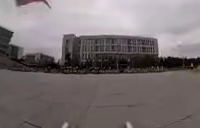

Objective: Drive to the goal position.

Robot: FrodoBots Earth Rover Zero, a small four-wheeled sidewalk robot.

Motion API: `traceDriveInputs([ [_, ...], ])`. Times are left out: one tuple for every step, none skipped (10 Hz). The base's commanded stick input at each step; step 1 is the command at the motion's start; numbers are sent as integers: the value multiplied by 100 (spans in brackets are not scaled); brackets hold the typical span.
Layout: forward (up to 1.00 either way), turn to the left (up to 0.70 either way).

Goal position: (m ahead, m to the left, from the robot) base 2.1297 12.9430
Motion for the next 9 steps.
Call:
traceDriveInputs([
  [0,70],
  [0,70],
  [0,70],
  [0,70],
  [0,70],
  [0,70],
  [0,70],
  [0,70],
  [0,70],
])
